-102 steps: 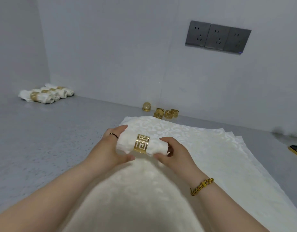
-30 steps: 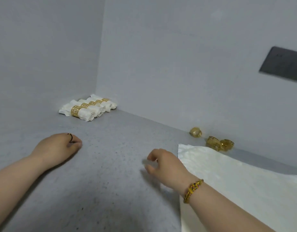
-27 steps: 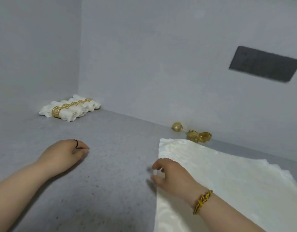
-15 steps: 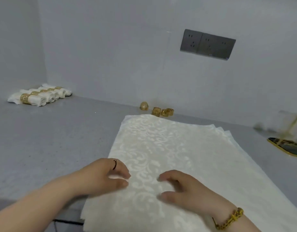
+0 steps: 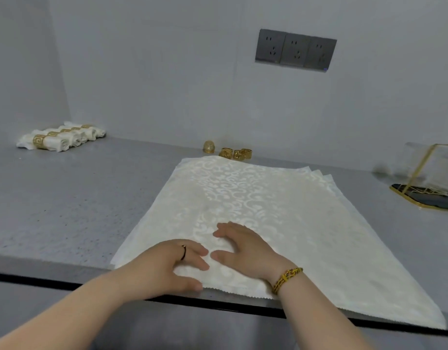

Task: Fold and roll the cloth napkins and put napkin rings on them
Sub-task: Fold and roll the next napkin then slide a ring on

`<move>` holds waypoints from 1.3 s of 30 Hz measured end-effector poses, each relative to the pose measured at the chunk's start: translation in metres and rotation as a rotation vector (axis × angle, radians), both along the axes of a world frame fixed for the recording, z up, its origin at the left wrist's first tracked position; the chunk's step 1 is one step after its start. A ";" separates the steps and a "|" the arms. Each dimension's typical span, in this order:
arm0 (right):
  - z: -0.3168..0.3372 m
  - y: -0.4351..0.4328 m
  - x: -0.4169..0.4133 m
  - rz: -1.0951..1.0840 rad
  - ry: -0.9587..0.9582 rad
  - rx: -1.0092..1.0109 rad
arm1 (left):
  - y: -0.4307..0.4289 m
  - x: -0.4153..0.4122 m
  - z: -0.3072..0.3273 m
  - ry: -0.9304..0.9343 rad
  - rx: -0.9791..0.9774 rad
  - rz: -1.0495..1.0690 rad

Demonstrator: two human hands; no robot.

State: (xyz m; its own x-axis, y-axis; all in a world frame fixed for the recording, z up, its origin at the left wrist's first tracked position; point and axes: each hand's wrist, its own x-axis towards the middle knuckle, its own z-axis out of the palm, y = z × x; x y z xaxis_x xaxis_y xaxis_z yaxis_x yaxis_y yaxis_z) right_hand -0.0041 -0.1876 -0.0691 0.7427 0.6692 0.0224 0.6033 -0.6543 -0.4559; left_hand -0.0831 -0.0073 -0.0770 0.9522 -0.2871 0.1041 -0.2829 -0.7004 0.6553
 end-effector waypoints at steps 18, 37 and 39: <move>0.004 -0.024 -0.014 0.042 0.138 0.263 | -0.007 0.013 0.011 -0.452 0.471 0.361; 0.086 -0.150 -0.002 -0.132 0.386 -0.178 | 0.076 0.029 0.065 0.521 -0.105 -0.326; 0.090 -0.154 0.004 -0.124 0.427 -0.187 | 0.083 0.031 0.073 0.630 -0.058 -0.375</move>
